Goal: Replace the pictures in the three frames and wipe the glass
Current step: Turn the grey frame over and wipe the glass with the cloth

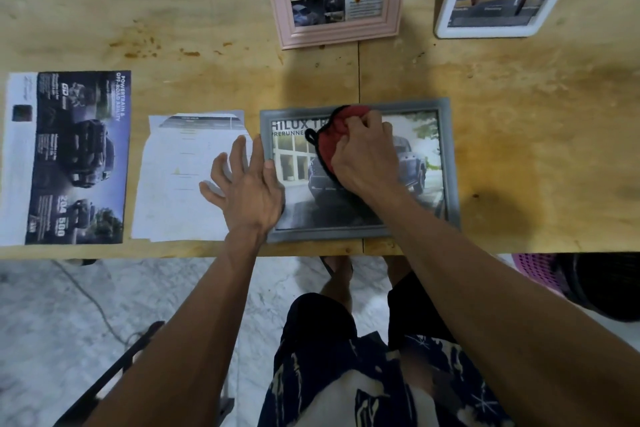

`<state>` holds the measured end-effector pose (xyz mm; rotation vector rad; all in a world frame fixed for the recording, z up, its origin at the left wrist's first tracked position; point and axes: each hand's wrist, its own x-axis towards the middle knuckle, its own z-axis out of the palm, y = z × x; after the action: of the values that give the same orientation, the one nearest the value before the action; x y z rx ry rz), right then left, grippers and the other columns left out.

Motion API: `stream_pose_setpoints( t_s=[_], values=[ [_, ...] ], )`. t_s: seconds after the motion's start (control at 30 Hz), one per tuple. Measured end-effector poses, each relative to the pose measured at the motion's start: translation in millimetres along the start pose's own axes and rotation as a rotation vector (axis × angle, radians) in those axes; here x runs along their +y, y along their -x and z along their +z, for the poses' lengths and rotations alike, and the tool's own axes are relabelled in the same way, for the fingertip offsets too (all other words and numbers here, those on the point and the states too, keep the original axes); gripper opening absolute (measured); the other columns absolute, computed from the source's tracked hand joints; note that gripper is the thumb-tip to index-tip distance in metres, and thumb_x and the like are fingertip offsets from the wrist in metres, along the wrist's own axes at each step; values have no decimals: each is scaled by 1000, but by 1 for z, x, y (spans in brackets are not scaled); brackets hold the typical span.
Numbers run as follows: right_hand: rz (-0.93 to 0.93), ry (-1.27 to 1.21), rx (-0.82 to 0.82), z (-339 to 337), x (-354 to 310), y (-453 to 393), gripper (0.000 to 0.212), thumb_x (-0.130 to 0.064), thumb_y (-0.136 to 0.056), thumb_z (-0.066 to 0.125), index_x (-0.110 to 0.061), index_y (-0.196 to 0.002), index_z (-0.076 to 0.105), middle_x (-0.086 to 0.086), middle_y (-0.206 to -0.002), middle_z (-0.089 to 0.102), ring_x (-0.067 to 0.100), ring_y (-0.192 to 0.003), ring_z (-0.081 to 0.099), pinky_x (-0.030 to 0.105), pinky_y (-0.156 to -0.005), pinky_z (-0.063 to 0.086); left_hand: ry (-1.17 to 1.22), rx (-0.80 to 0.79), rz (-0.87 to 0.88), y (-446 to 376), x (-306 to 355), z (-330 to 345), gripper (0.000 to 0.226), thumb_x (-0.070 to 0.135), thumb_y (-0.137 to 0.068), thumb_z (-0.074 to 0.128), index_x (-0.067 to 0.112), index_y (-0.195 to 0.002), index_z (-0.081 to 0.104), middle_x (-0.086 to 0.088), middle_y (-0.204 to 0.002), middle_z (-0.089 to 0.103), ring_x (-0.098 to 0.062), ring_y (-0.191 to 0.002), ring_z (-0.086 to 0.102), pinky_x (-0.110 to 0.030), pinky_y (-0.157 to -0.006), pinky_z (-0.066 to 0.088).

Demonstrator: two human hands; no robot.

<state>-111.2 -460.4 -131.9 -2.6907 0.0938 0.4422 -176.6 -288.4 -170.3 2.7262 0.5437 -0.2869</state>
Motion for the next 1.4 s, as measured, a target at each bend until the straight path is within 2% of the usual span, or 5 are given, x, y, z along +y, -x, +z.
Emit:
stream_pose_setpoints(
  t_s=[0.33,0.57,0.8,0.97,1.4],
  values=[
    [-305,188,-123,50,-44,5,54,-37,-86,25,-12,-128,47,12,-129,48,32,-115,43,40,-94,38,16,-42,64,-3,-15,-1,48,46,-105,16,41,-151,28,11,-162,13,-28,-145,8,-69,-110,3],
    [-432,245,-112,31,-23,39,53,-34,-93,49,-14,-141,42,16,-137,40,36,-118,42,47,-90,46,15,-41,50,-5,-16,-3,46,44,-105,20,45,-152,24,13,-162,14,-27,-145,10,-69,-110,5],
    [-106,393,29,-20,56,37,49,-30,-90,49,-15,-136,44,17,-136,44,39,-116,45,48,-90,44,-2,-31,58,-3,-14,-2,47,43,-105,22,41,-153,25,12,-162,15,-28,-144,11,-69,-109,6],
    [70,318,-9,-17,78,46,54,-29,-86,40,-4,-133,46,20,-134,42,40,-114,42,44,-87,41,-11,-43,57,-2,-13,-3,48,42,-105,21,40,-153,24,11,-162,14,-29,-144,11,-68,-109,7],
    [-319,-37,-275,46,-34,83,29,-21,-89,55,-8,-115,61,15,-124,48,39,-105,48,51,-86,50,-24,-97,28,-7,-9,-10,47,40,-104,26,40,-152,27,9,-162,13,-30,-142,12,-66,-106,12]
  ],
)
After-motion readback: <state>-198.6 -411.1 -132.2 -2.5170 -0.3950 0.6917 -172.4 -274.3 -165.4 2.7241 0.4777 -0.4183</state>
